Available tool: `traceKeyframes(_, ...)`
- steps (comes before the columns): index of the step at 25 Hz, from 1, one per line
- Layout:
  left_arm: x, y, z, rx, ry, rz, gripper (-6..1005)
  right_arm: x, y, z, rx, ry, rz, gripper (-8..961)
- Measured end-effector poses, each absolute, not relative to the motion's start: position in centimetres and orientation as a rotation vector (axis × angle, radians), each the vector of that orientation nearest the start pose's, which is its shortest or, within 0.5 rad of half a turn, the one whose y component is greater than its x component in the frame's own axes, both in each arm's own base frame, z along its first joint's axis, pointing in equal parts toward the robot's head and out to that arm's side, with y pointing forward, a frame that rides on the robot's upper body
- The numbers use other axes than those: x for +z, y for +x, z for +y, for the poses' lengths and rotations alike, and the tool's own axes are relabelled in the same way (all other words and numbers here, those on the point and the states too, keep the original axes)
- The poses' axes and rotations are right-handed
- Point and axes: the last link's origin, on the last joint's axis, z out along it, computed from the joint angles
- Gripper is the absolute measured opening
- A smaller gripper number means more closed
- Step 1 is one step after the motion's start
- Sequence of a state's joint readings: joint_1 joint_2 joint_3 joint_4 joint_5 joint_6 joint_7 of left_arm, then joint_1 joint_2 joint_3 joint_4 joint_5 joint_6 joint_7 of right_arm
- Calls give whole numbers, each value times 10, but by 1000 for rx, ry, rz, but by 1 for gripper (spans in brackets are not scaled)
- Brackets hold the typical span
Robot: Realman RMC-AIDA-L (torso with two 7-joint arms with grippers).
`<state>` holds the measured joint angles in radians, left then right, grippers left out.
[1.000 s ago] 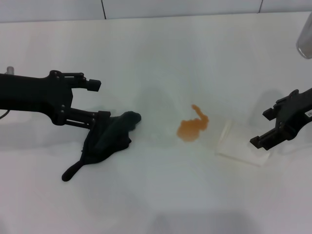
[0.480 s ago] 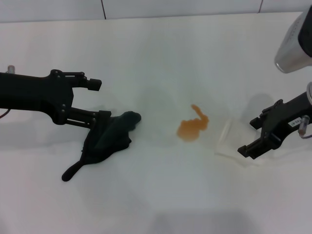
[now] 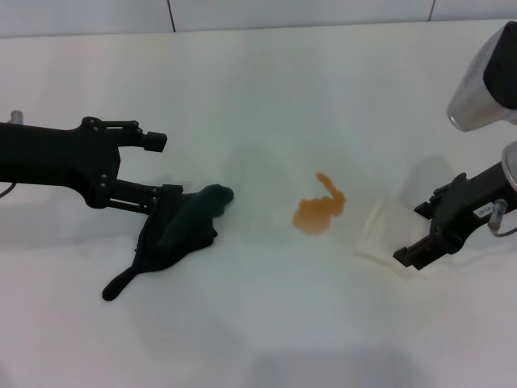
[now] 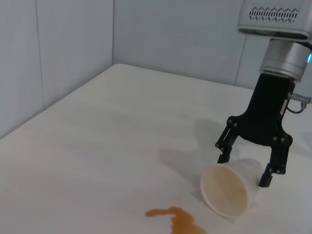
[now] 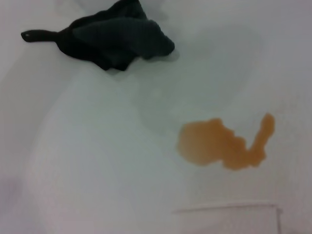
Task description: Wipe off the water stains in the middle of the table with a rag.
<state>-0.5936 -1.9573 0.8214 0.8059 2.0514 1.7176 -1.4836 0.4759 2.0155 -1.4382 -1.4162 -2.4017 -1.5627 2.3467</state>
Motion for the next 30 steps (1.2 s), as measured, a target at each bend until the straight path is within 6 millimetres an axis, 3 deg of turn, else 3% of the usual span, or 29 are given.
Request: traceKeyframes(30,48,-238,348,-454,-2946,-381,856,0,202,334,-462,-2762,744,802)
